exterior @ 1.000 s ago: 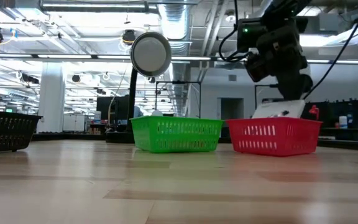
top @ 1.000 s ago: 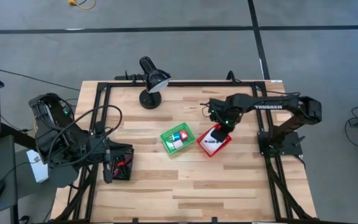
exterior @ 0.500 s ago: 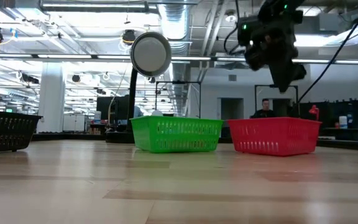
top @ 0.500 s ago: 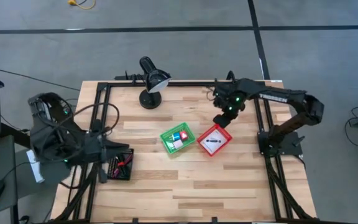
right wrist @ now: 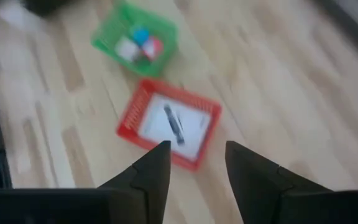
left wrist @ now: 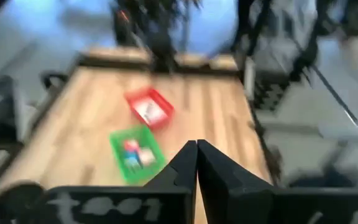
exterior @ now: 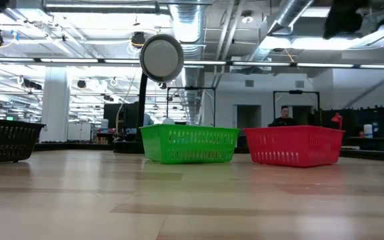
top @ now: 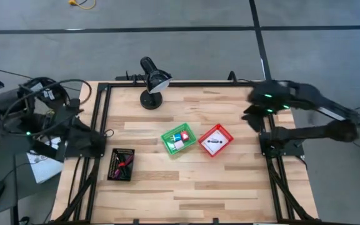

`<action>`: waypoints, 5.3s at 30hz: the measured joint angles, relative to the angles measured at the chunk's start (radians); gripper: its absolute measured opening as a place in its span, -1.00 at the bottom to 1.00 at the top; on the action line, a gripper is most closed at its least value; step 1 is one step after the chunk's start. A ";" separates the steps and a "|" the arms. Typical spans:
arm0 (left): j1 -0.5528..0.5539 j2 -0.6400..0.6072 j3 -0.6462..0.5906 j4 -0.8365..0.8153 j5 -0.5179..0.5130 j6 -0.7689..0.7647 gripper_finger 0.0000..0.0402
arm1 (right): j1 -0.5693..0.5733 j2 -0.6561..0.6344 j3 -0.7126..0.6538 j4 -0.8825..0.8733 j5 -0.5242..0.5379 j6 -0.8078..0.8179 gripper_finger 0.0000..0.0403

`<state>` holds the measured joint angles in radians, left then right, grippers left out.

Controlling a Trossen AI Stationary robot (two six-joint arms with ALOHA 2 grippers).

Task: Pick and place items into bin
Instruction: Return to Home Position

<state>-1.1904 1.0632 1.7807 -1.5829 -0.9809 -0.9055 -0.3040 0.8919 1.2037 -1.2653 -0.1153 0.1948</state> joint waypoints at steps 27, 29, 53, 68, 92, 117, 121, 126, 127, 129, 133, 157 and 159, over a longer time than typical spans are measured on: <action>0.481 -0.265 -0.943 1.506 0.400 1.029 -1.00 | 0.277 -0.850 -0.779 0.946 -0.461 -0.018 -0.29; 0.524 -0.322 -0.942 1.456 0.404 0.998 -1.00 | 0.278 -0.892 -0.798 0.956 -0.465 -0.021 -0.30; 0.760 -0.372 -1.409 2.183 0.415 1.028 -1.00 | 0.283 -0.888 -1.045 1.269 -0.401 0.007 -0.31; 0.966 -0.752 -1.373 1.734 0.547 0.918 -1.00 | 0.269 -0.888 -1.044 1.139 -0.404 -0.037 -0.32; 0.956 -1.016 -1.769 1.994 0.687 0.927 -1.00 | 0.262 -0.889 -1.189 1.385 -0.402 -0.010 -0.31; 0.956 -1.016 -1.772 1.797 0.634 0.857 -1.00 | 0.338 -0.883 -1.194 1.281 0.173 0.135 -0.33; 0.956 -1.015 -1.772 1.680 0.634 0.869 -1.00 | 0.343 -0.877 -1.194 1.281 0.185 0.068 -0.33; 0.956 -0.993 -1.764 1.648 0.635 0.871 -1.00 | 0.342 -0.877 -1.194 1.281 0.186 0.041 -0.34; 0.956 -0.993 -1.764 1.647 0.635 0.870 -1.00 | 0.342 -0.878 -1.194 1.281 0.186 0.041 -0.34; 0.956 -0.993 -1.763 1.644 0.635 0.860 -1.00 | 0.342 -0.878 -1.194 1.281 0.186 0.041 -0.34; 0.956 -0.993 -1.762 1.640 0.635 0.866 -1.00 | 0.342 -0.878 -1.194 1.281 0.186 0.041 -0.32; 0.956 -0.993 -1.758 1.632 0.634 0.867 -1.00 | 0.342 -0.878 -1.194 1.279 0.186 0.042 -0.32; 0.956 -0.993 -1.758 1.632 0.634 0.858 -1.00 | 0.342 -0.878 -1.194 1.279 0.186 0.042 -0.31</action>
<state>-0.2348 0.0704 0.0223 0.0494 -0.3470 -0.0471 0.0377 0.0139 0.0101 0.0139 0.0709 0.2367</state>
